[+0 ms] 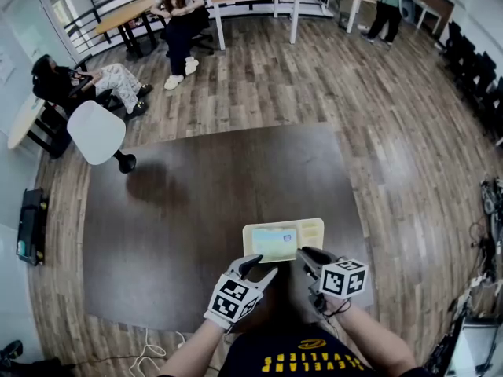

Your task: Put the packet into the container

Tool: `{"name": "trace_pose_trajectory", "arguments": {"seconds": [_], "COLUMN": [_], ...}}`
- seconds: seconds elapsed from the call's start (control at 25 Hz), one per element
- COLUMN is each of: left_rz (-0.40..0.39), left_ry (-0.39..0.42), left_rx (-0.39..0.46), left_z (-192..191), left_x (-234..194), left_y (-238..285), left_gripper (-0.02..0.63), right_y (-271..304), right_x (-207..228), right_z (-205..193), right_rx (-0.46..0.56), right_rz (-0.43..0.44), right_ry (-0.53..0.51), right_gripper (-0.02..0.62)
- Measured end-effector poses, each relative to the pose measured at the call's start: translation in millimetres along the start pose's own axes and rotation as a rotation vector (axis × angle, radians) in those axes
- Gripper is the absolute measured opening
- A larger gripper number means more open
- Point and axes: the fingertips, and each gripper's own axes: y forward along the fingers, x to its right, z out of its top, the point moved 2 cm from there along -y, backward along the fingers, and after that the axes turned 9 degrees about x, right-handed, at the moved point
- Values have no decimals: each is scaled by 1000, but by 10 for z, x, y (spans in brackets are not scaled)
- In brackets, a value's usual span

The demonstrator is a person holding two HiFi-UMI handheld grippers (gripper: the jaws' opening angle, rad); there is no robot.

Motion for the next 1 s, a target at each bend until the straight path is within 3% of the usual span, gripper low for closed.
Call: {"name": "trace_pose_trajectory", "arguments": {"seconds": [0.16, 0.32, 0.64, 0.88, 1.0], "left_rz": [8, 7, 0, 2, 24], "left_ry": [-111, -163, -206, -251, -247], "left_rx": [80, 147, 224, 310, 345], "left_z": [80, 194, 344, 564, 687], "left_x": [131, 290, 605, 682, 650], "left_y": [-128, -228, -412, -523, -603], "left_gripper": [102, 12, 0, 0, 0], "right_y": [-141, -298, -530, -611, -657], "right_x": [-192, -399, -764, -995, -1100], "right_z": [47, 28, 19, 253, 360], "right_rx": [36, 59, 90, 190, 235], "right_rz": [39, 83, 171, 189, 220], "right_ry": [-62, -99, -150, -334, -346], "right_gripper": [82, 22, 9, 11, 11]}}
